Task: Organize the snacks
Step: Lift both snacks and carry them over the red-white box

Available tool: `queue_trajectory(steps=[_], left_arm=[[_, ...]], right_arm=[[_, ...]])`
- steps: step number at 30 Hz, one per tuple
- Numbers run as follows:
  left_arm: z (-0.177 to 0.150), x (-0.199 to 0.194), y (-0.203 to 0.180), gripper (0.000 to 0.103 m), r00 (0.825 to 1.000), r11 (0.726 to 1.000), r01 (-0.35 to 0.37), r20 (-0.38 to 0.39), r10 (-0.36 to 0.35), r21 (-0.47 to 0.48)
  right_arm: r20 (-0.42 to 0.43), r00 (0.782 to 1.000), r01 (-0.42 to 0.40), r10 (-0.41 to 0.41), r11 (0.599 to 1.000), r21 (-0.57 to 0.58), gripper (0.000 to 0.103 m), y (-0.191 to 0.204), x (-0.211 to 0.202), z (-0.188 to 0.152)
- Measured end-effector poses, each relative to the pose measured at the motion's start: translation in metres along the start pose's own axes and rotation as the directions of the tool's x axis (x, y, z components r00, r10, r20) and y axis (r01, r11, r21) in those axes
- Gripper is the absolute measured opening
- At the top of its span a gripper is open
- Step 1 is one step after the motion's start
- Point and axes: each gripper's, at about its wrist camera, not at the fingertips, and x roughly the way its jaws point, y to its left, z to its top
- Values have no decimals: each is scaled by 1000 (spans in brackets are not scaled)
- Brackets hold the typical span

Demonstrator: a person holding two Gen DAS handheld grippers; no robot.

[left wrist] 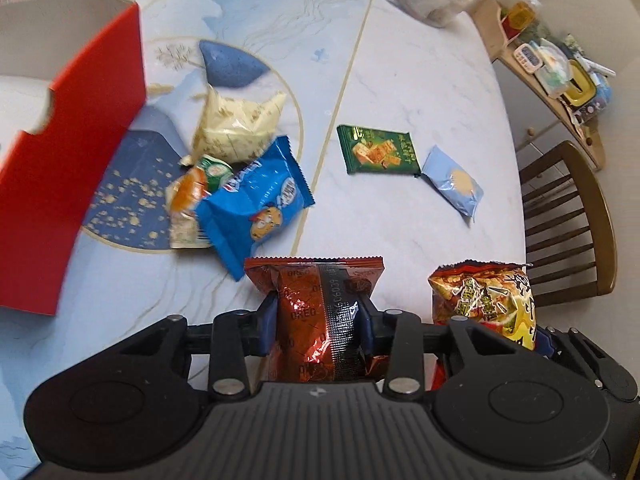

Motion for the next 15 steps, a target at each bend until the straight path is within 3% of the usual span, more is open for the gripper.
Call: queue_trajectory(steps=[15], left_arm=[[-4, -82, 43, 38, 993, 992, -48, 114, 35, 113]], right_arm=[[65, 997, -46, 47, 999, -14, 65, 67, -54, 18]])
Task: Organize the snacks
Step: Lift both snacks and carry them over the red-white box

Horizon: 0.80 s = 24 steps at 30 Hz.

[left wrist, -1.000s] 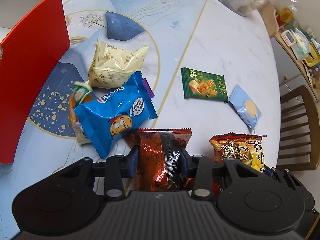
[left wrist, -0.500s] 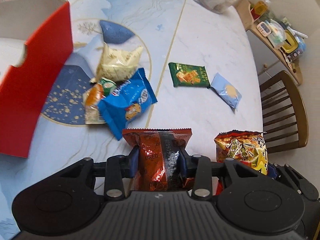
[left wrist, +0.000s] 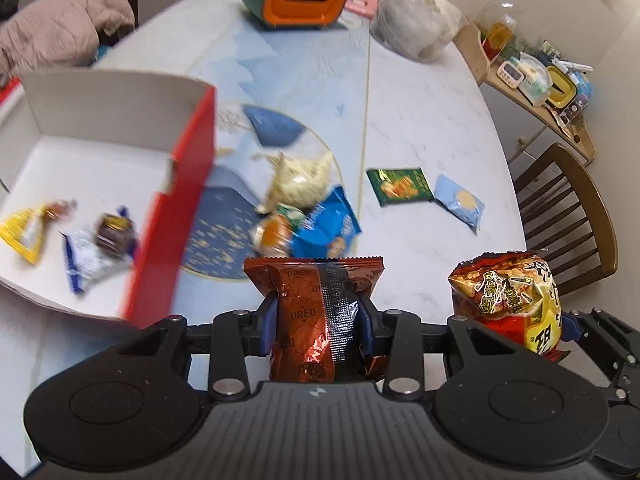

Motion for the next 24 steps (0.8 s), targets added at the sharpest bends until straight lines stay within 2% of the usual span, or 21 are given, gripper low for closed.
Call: queue_trajectory(steps=[6, 12, 24], left_arm=[[4, -31, 33, 38, 999, 1000, -12, 46, 10, 29], [8, -56, 75, 38, 997, 1000, -13, 78, 11, 18], [26, -89, 159, 38, 991, 999, -50, 125, 50, -3]], right_arm=[[16, 1000, -17, 18, 1000, -22, 64, 42, -6, 12], [26, 999, -34, 36, 998, -53, 65, 85, -6, 24], [44, 997, -61, 66, 991, -116, 65, 165, 17, 52]])
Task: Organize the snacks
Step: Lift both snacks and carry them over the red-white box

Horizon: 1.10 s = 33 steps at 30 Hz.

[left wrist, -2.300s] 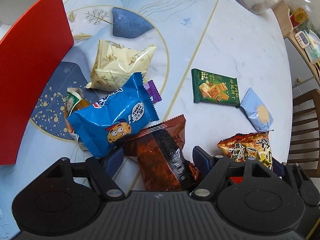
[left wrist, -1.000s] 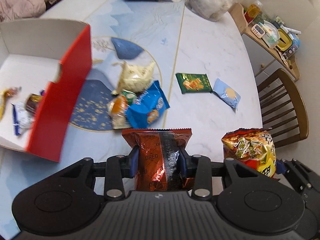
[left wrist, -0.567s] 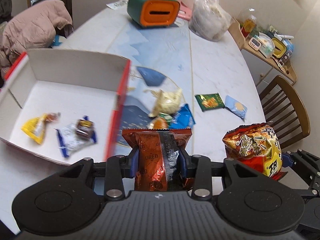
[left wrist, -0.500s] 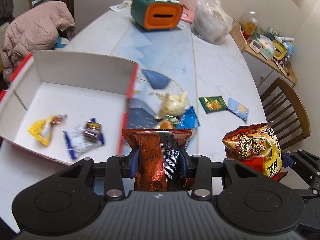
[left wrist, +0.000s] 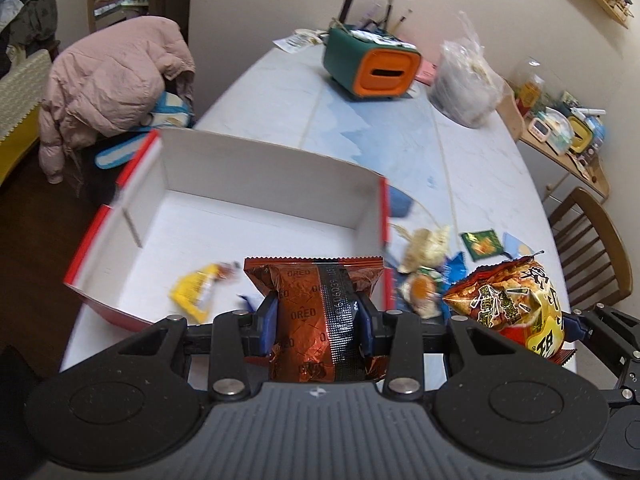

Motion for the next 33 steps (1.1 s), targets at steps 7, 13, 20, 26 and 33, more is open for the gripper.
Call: queue_trajectory(steps=[7, 13, 20, 26, 33], left_arm=[[16, -2, 44, 38, 999, 999, -38, 13, 38, 2], [30, 7, 72, 38, 997, 997, -77, 14, 77, 14], [43, 32, 95, 38, 992, 991, -129, 2, 129, 46], [52, 61, 105, 38, 988, 984, -155, -10, 157, 86], [56, 96, 98, 38, 987, 978, -153, -34, 160, 144]], right_arm=[[8, 1000, -14, 14, 1000, -28, 65, 36, 27, 21], [1, 1000, -8, 8, 999, -43, 65, 57, 51, 33], [-22, 1000, 1, -2, 999, -45, 65, 68, 85, 43], [-74, 997, 10, -14, 998, -57, 65, 70, 126, 47], [-138, 990, 25, -37, 996, -86, 65, 67, 164, 42]])
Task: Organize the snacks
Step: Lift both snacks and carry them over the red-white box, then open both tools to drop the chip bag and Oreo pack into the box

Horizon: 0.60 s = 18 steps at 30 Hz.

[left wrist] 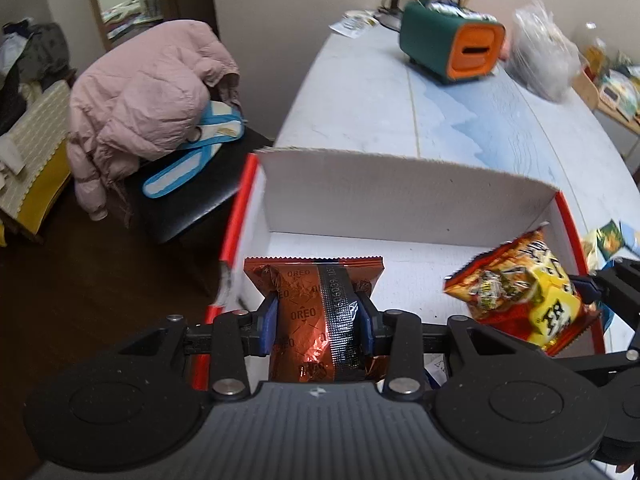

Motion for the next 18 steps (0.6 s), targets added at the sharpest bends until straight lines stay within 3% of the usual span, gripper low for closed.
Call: queue_trajectory(steps=[18], left_arm=[[-6, 49, -18, 38, 994, 998, -6, -112, 14, 69]], right_arm=[[-64, 998, -4, -1, 997, -81, 66, 13, 27, -1]])
